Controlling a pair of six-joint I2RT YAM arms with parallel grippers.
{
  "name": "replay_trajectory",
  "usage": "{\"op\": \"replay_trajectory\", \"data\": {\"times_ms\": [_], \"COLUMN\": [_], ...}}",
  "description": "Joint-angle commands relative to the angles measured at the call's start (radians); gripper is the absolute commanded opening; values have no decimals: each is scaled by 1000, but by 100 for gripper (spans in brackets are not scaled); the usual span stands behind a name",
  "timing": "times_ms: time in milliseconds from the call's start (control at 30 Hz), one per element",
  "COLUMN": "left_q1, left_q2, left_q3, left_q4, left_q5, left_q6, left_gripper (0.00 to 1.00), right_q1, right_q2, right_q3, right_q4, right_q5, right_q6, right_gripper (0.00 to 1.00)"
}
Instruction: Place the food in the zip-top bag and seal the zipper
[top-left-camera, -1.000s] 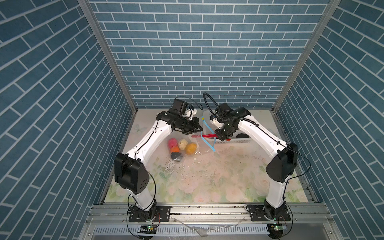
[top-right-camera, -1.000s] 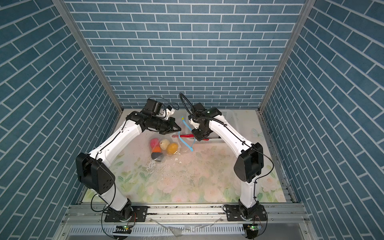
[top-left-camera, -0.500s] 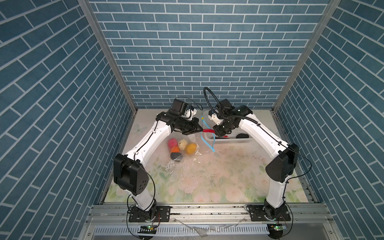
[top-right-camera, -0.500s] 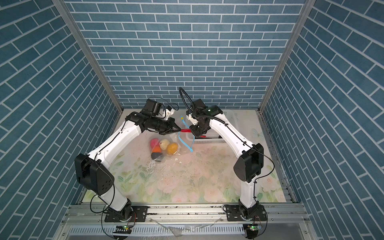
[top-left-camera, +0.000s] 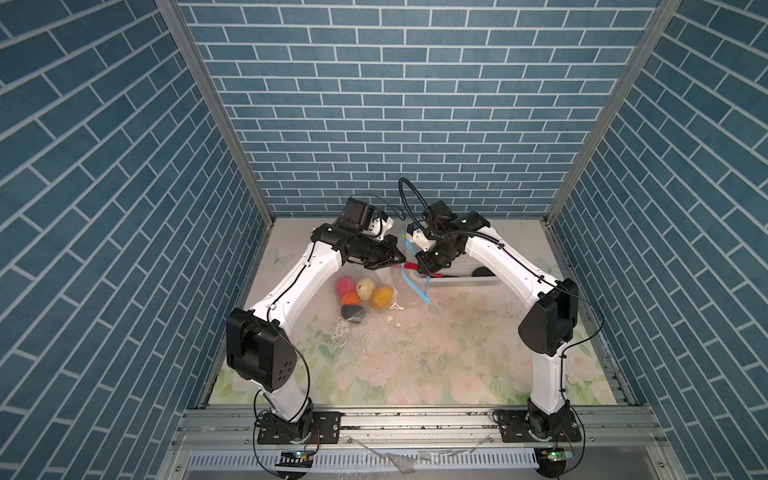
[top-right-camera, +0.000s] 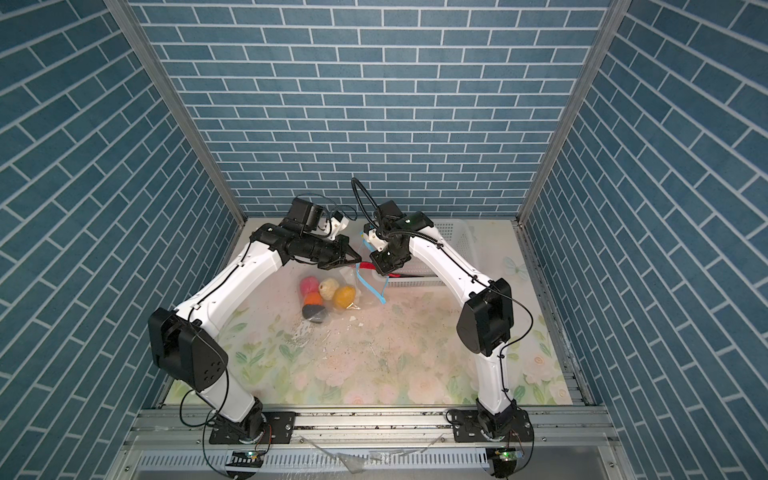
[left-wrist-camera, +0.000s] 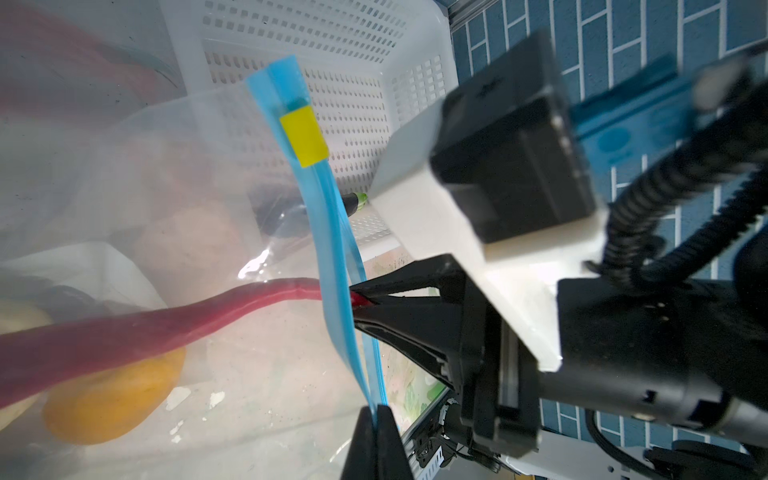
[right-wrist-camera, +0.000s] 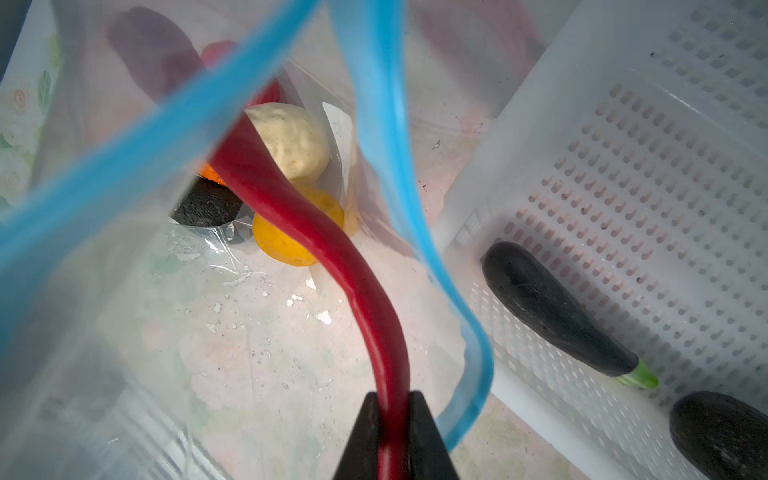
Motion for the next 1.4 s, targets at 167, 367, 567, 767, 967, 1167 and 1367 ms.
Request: {"op": "replay_trajectory", "data": {"times_ms": [167,367,567,767,967,1167,1367], "left_q1": [-6,-6,-6,-6,-6,-6,-6], "left_q2": [-36,-40,-40,-42,-44,-44,-42], "left_q3": [-21,-27,-27,-35,-36,-38,-38], "left_q4": [8,12,14,18,19,20,18], "left_q5": [6,5,5,7,6,7,5], "left_q6": [3,2,1,1,0,2,2], "left_gripper": [0,0,0,0,0,0,0], "right_q1": [8,8,8,11,21,27,28], "right_q2": [32,26,4,-4,12,16,10], "right_q3": [51,14,-72,-144,-149,-154,-159], "right_q4": [17,141,316,439,443,436,431], "right_q5": [-42,-105,-159,-165,-186,-194,-193], "right_q6": [22,92,192,260,268,266,265], "right_gripper": [19,12,9,10,14,19,21]}}
